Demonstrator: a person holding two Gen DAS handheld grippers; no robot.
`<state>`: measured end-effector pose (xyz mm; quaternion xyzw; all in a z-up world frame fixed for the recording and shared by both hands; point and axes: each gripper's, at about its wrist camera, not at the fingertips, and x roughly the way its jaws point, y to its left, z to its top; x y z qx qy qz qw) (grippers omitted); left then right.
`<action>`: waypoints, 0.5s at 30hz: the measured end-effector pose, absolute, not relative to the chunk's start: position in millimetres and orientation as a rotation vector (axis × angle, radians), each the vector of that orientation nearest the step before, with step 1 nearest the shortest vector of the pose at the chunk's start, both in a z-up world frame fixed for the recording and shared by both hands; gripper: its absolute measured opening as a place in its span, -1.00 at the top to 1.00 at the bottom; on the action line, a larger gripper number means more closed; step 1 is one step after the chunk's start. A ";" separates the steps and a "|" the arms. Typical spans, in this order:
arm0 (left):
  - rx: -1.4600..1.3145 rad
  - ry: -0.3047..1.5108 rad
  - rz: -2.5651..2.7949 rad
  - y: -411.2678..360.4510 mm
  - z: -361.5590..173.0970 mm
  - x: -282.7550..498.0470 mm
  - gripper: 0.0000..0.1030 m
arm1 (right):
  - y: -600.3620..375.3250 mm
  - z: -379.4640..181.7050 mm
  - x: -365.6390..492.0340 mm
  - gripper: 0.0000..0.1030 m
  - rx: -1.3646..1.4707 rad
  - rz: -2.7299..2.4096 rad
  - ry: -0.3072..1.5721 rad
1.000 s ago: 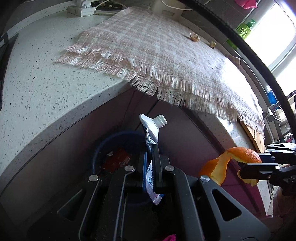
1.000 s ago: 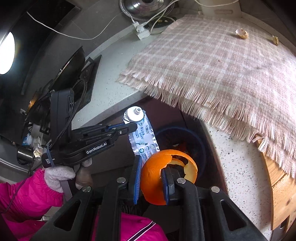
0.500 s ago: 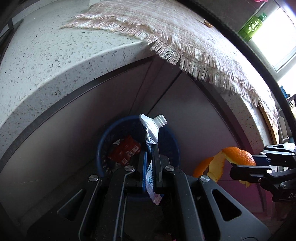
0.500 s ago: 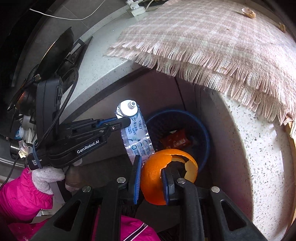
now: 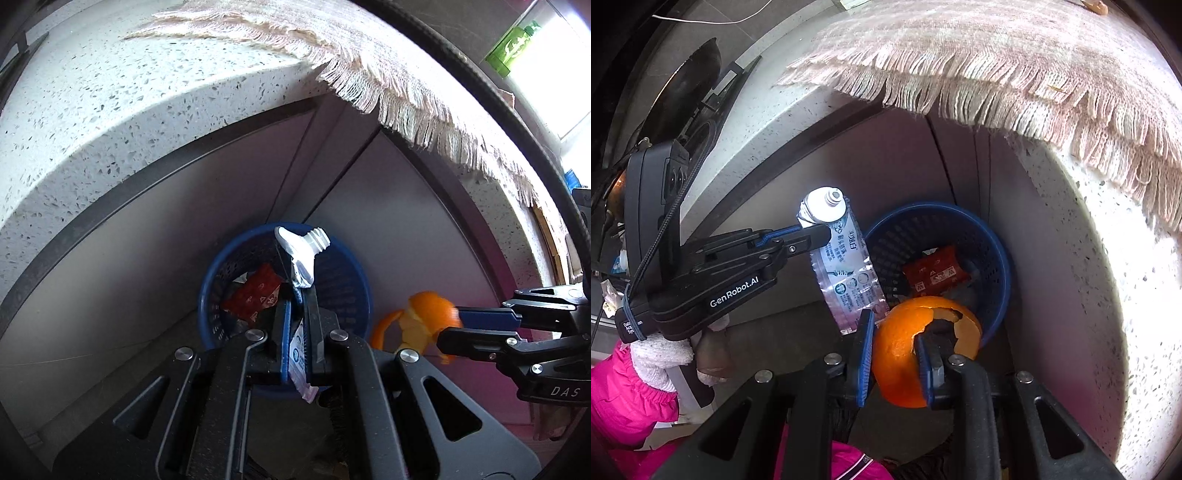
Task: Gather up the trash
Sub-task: 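Open both tools to drop the tube and orange peel into the wastebasket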
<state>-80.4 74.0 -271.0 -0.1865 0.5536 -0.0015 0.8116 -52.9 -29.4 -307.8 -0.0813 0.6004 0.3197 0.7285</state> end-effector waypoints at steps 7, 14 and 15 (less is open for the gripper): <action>-0.394 1.188 -0.007 71.9 -272.3 -78.4 0.97 | -29.9 -304.2 -52.2 0.35 -0.170 0.708 1.312; -0.378 1.183 0.001 70.9 -265.5 -78.2 0.96 | -27.2 -295.7 -54.4 0.20 -0.177 0.712 1.297; -0.372 1.181 0.004 70.2 -264.0 -78.5 0.96 | -26.2 -294.1 -55.2 0.16 -0.180 0.712 1.293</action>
